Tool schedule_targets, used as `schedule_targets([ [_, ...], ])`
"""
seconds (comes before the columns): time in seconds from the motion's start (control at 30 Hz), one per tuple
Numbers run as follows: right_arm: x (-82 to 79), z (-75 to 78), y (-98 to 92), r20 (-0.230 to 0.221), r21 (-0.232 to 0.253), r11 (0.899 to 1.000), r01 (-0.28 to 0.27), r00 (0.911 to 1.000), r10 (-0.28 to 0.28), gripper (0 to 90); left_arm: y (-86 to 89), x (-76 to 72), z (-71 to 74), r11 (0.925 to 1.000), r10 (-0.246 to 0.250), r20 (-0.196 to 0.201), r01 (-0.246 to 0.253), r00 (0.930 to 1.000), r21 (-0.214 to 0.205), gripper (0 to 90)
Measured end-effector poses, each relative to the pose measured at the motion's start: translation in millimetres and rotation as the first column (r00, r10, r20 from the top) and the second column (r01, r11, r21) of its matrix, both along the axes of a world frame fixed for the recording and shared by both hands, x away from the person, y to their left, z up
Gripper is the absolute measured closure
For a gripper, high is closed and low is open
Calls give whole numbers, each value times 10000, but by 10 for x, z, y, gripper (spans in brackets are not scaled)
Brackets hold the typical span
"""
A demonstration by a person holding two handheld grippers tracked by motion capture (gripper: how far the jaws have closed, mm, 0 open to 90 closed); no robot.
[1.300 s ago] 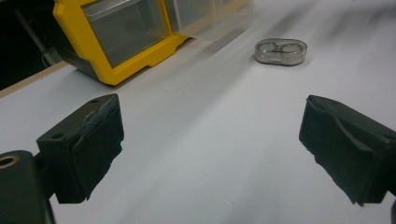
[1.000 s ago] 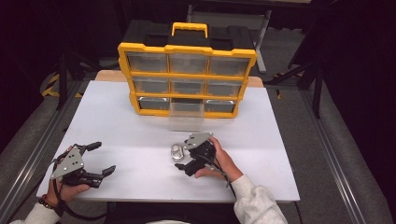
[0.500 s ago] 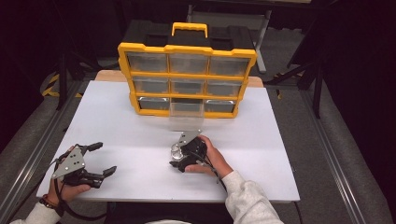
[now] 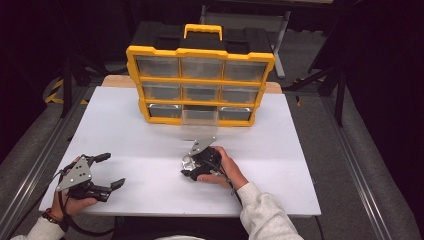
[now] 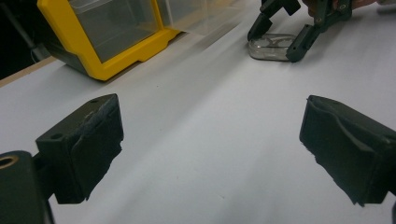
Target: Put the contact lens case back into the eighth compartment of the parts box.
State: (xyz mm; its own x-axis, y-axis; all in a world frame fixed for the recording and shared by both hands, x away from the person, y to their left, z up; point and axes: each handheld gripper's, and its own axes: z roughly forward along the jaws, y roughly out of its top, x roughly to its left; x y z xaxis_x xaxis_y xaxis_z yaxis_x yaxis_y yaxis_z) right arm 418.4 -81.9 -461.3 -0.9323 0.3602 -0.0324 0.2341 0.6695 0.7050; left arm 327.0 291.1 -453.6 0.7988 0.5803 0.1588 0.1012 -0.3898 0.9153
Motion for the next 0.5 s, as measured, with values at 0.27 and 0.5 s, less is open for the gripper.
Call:
schedule_targets([
  [0.27,-33,37,-11,263,219,9997,51,9996,-57,595,0,3,0,10000,-52,-57,52,10000,30,74],
  [0.5,-49,41,23,195,172,9998,-105,9998,102,348,-5,-3,-2,10000,-88,-65,88,9999,5,74],
])
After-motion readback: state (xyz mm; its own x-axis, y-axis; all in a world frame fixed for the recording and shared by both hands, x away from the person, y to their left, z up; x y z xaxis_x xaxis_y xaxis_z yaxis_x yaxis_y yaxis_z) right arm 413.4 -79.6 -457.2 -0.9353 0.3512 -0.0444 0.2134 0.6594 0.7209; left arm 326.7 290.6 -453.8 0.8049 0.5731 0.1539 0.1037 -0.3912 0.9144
